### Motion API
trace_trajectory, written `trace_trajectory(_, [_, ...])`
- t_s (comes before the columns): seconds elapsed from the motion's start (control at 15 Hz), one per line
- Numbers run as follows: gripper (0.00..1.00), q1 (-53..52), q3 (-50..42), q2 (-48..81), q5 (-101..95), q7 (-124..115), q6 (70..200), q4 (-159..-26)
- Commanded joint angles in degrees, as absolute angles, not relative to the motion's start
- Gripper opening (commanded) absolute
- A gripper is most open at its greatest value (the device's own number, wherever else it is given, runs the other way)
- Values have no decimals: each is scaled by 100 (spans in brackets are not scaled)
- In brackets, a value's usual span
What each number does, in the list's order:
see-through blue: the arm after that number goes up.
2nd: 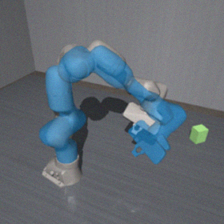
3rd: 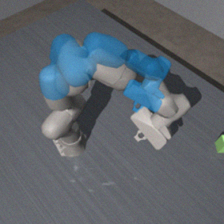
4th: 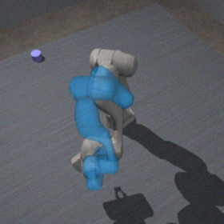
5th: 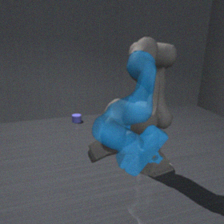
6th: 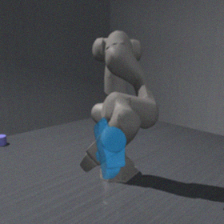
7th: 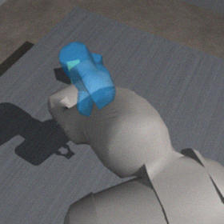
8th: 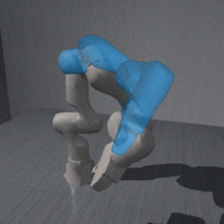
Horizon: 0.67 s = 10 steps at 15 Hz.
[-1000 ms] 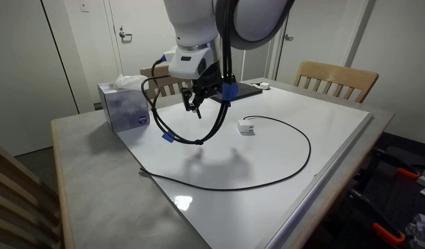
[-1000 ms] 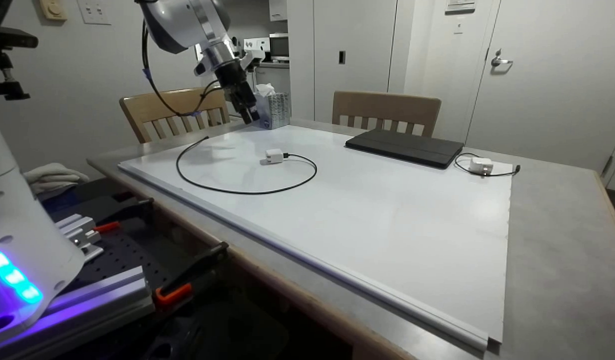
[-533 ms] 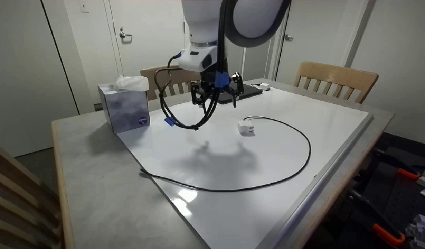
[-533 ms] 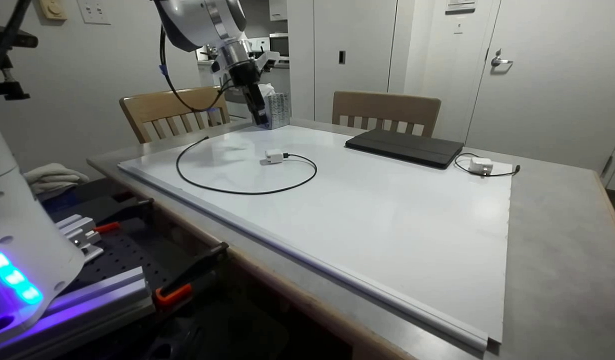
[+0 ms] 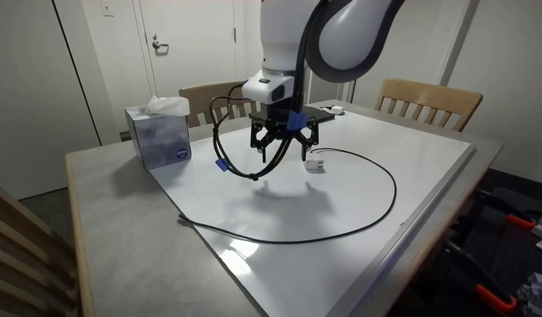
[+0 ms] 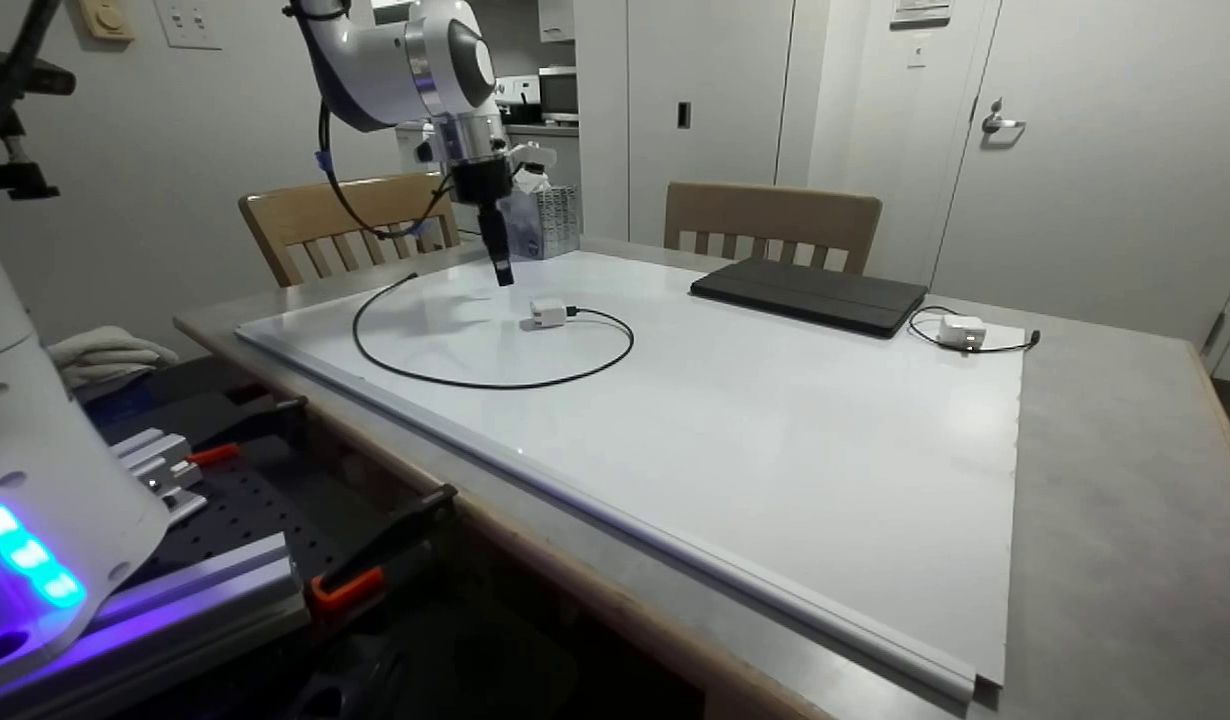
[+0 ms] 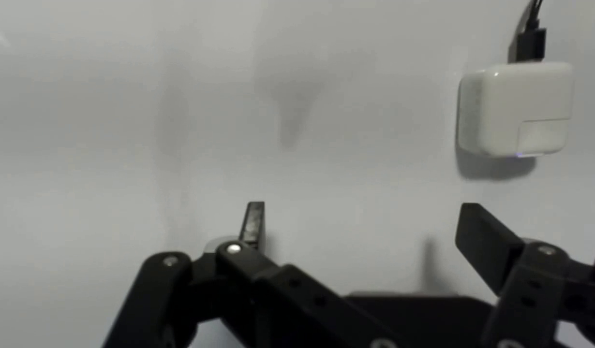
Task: Unwind the black charging cable
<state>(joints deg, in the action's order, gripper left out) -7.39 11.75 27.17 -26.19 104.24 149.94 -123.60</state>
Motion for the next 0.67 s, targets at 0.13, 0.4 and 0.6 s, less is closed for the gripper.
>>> trace_trajectory(0.13, [100, -520, 1333, 2533, -2207, 10536, 16058, -13199])
trace_trajectory(0.4, [100, -711, 1206, 2726, -2319, 10440, 15739, -12874])
trace_trajectory(0.6, [100, -832, 1132, 2627, -2295, 10113, 15434, -12935])
